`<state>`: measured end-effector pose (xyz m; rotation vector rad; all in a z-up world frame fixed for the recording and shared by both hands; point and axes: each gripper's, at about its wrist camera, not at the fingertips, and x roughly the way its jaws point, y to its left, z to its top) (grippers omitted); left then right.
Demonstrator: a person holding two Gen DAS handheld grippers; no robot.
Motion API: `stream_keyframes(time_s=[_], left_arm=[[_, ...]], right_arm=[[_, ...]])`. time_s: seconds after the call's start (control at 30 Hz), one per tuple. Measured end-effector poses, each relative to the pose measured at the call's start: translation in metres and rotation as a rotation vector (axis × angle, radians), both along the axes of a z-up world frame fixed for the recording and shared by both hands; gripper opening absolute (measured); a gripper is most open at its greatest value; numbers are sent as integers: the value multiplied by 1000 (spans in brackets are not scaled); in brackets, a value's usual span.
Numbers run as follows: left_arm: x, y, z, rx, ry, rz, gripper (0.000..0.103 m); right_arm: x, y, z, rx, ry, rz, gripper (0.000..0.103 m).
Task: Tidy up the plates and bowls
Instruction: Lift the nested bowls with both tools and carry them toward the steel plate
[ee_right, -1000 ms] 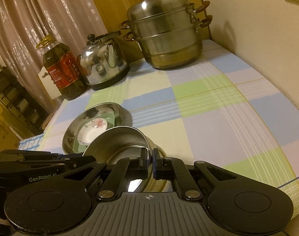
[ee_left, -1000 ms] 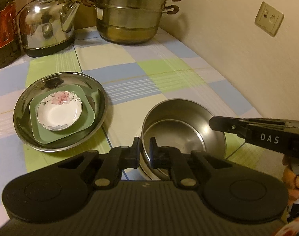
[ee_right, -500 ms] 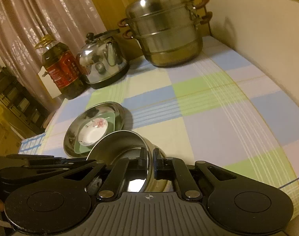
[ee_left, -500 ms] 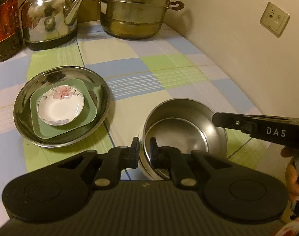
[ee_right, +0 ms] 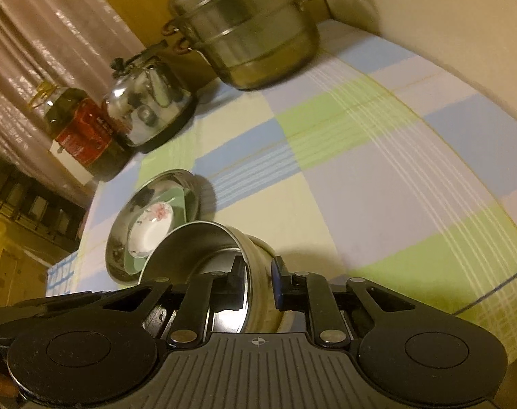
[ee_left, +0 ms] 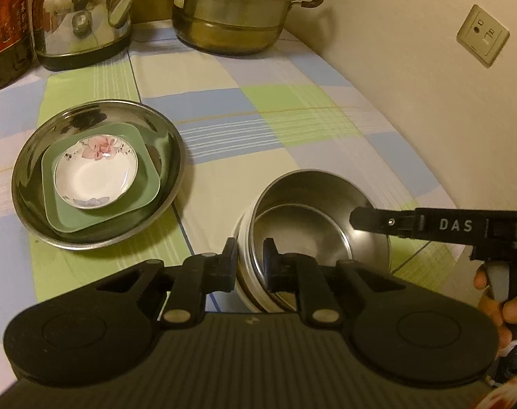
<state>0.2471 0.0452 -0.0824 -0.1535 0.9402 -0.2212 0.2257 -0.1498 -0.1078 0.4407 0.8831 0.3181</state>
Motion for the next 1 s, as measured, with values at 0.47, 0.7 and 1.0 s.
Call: stream_keyframes(time_s=[0.47,0.7,1.0], left_arm=[[6,1,-6,-3,40,19,15],[11,2,-14,-8,80,39,28],[15,-5,-23,-4,102,16,27]], right_arm=[[6,12,2,-75,56,4,16],[3,19,-1,-152,46,5,58],[6,19,-18,-122,133,-7,29]])
